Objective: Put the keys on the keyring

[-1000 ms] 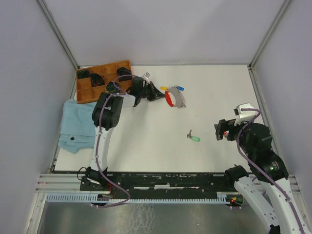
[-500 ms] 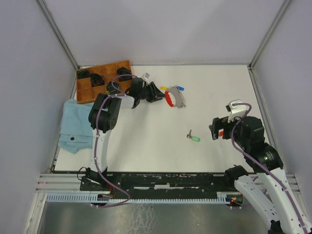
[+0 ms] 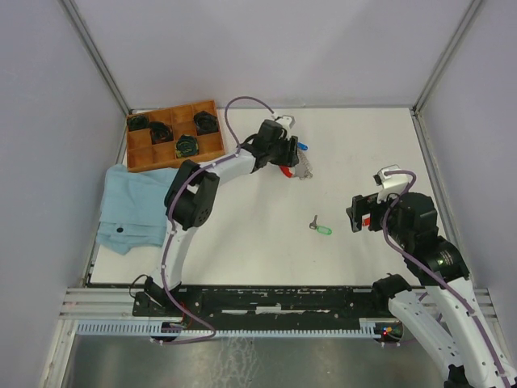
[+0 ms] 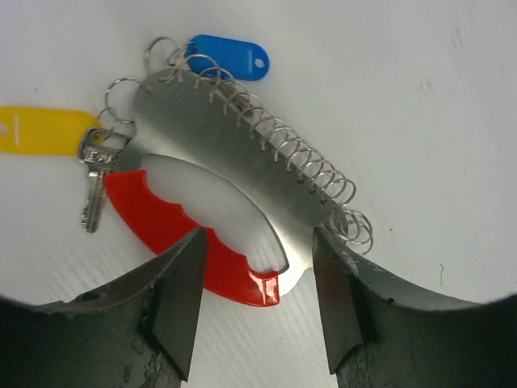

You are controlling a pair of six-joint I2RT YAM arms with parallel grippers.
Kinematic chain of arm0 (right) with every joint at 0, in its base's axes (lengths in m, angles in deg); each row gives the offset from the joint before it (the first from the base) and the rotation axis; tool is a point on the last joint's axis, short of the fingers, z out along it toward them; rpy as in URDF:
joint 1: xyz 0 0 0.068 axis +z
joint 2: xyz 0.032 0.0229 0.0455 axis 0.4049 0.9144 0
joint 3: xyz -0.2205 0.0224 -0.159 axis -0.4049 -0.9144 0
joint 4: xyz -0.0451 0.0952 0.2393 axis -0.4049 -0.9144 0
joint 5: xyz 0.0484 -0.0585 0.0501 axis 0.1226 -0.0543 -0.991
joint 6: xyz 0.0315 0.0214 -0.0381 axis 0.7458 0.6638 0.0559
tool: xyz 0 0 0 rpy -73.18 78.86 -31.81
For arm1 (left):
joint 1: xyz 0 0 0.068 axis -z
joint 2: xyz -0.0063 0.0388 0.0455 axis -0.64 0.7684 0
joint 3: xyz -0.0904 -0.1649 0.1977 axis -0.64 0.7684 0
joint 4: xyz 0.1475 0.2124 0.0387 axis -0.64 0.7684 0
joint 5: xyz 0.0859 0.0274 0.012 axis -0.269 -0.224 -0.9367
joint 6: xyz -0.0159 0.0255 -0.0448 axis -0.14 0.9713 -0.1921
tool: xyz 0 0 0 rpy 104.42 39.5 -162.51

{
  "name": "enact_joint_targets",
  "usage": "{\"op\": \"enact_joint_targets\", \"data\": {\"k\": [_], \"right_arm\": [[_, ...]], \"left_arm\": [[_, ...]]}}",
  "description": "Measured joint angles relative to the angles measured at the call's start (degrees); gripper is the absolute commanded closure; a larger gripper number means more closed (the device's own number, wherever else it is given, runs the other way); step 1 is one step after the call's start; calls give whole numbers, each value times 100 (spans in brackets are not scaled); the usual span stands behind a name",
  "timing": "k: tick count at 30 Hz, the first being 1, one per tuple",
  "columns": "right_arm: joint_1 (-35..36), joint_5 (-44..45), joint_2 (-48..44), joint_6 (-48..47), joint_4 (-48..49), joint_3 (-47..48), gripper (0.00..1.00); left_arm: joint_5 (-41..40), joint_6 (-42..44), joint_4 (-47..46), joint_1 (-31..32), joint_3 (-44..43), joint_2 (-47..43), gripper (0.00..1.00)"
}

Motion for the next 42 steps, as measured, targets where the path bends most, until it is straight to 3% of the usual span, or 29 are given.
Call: {"op": "enact_joint_targets", "data": {"k": [6,22,34,42], "right_arm": [[0,2,2,-2,-50,0,0],[0,2,-24,0,-96,0,0],[0,-146,142,116,-92,17,0],[0,-448,911,376,-162,149,5]], "left_arm": [[-560,804,446,417,-286,85,34],[-415,1408,918,501,-616,448,36],[-396,879,579,527,2221,-1436,59],[-455,188,494,551,3980,-2754,65]]}}
